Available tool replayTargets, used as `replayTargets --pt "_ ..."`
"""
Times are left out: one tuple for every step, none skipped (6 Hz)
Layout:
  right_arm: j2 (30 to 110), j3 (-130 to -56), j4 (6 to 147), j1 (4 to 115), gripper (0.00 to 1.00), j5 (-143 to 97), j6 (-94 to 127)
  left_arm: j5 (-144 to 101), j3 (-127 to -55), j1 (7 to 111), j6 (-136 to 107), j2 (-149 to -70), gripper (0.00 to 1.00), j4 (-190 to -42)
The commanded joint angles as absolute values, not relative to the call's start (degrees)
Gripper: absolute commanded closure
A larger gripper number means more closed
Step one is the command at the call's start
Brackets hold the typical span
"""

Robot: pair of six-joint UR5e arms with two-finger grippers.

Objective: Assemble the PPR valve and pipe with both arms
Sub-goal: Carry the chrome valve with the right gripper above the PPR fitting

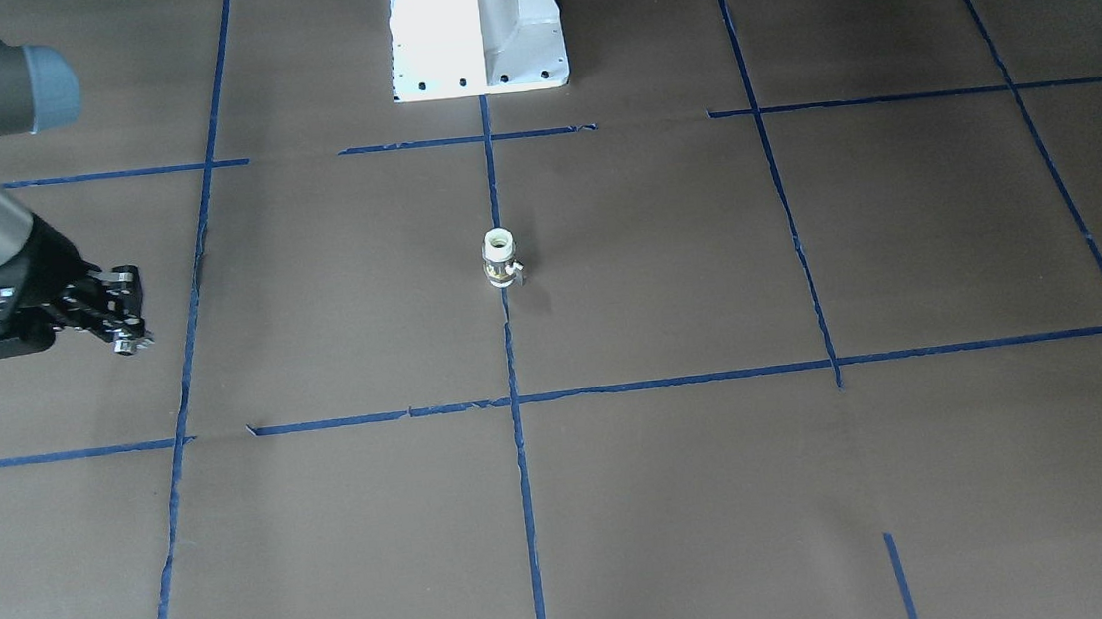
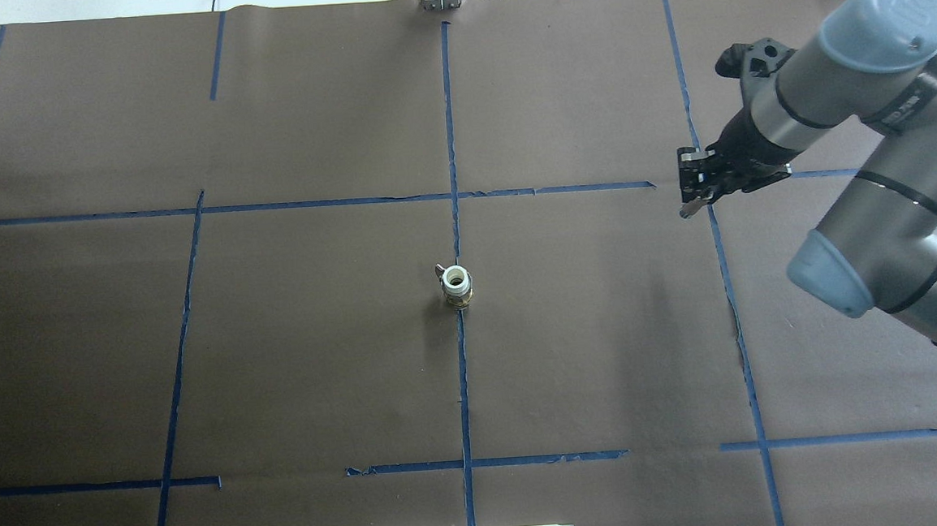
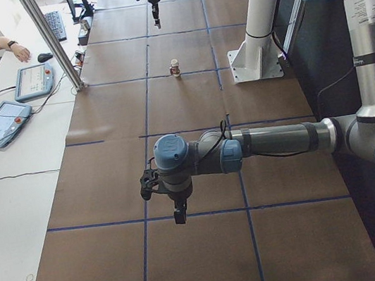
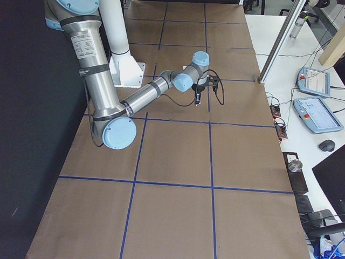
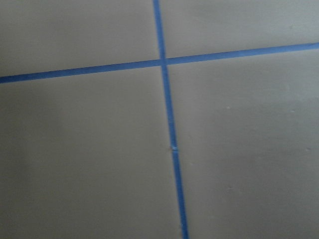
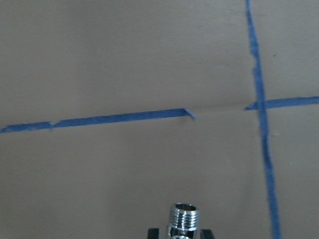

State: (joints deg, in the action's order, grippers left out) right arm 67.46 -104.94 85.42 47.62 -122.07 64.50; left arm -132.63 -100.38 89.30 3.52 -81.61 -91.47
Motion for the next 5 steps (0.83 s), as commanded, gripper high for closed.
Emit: replayTargets --pt "53.25 -104.94 96.70 39.34 1.00 -113.61 81.56 -132.80 -100.55 89.30 2.99 -82.00 0.00 -91.41" --pt "48.21 -104.94 100.94 35.89 1.00 -110.07 90.00 -132.80 -100.55 89.21 2.99 -82.26 0.00 -91.32" --pt "44.08 -104.16 103.60 31.42 1.00 -105.51 96.35 -132.89 -100.46 89.30 2.99 -82.27 0.00 -91.32" --pt "41.77 -102.41 104.32 28.51 1.00 -102.42 100.33 -133.76 -100.46 89.21 2.90 -82.27 0.00 -91.32" --pt "40.36 -100.04 104.41 26.82 1.00 -101.52 102.55 -133.94 -100.37 89.30 2.90 -82.18 0.00 -91.32"
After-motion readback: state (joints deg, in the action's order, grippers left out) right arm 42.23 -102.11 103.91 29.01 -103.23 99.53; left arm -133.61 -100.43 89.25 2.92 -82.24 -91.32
